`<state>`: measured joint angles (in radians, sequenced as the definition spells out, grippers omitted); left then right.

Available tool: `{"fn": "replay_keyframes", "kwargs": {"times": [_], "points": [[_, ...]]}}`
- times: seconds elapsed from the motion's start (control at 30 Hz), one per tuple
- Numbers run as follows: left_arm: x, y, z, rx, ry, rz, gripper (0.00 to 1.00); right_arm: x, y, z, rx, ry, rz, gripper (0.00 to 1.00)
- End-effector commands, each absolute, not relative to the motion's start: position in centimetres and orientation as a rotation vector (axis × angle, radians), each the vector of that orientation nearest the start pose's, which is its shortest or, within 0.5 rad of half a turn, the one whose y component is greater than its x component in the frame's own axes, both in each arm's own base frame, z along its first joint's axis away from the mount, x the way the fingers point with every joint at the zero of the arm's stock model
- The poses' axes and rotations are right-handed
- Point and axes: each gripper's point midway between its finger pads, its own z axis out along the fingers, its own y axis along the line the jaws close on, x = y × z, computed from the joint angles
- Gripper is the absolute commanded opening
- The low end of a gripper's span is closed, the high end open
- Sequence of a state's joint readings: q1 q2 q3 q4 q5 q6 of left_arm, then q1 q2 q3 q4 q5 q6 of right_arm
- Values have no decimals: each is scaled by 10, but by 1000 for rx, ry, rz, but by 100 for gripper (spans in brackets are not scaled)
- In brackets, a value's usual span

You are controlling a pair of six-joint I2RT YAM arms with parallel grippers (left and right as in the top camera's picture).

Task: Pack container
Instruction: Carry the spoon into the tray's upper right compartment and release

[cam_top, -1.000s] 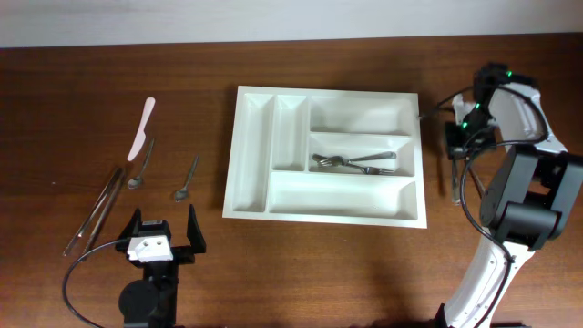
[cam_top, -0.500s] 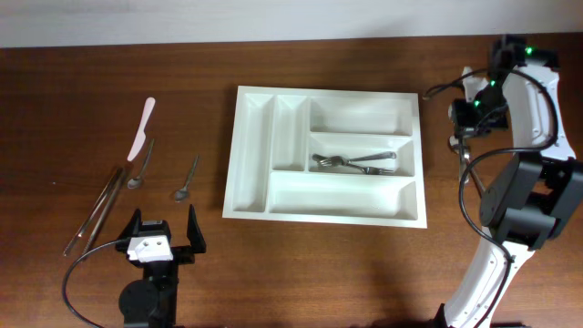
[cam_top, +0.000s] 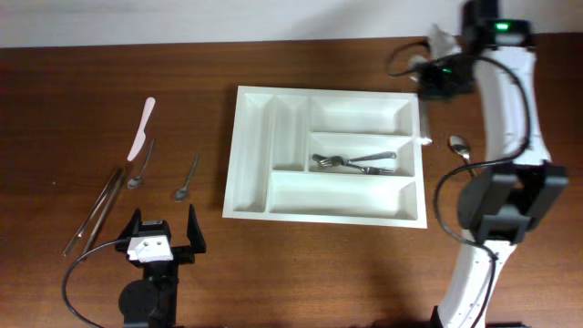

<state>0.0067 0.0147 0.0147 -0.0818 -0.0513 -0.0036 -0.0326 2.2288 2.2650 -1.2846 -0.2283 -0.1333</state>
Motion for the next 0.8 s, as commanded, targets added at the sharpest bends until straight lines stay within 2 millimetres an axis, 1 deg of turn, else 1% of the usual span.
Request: {"fn": "replay_keyframes", "kwargs": {"times": [0.0,0.07,0.13,0.17,0.23,0.3,0.33,0.4,0.47,0.6,0.63,0.67,0.77], "points": [[246,7,157,-38,1648,30,99,520,57,174,49,2723,233,4],[246,8,157,-38,1648,30,99,532,71,179,182,2666,193,4],[246,7,157,-38,1648,30,99,540,81,183,407,2587,139,4],[246,7,157,-38,1648,30,99,541,81,185,541,2545,109,4],[246,8,157,-38,1648,30,99,539,77,186,811,2442,54,4],[246,8,157,-38,1648,30,99,535,76,185,1003,2360,46,4],[246,7,157,-38,1648,30,99,532,76,184,1117,2310,56,4],[246,8,157,-38,1648,30,99,529,76,180,1283,2242,93,4],[246,8,157,-38,1648,30,99,526,77,174,1429,2178,129,4],[246,8,157,-38,1648,30,99,519,81,157,1622,2110,170,4],[246,8,157,-39,1648,30,99,515,82,150,1673,2098,174,4],[246,8,157,-39,1648,30,99,510,85,138,1752,2085,186,4],[246,8,157,-38,1648,30,99,510,96,116,1791,2118,239,4]]}}
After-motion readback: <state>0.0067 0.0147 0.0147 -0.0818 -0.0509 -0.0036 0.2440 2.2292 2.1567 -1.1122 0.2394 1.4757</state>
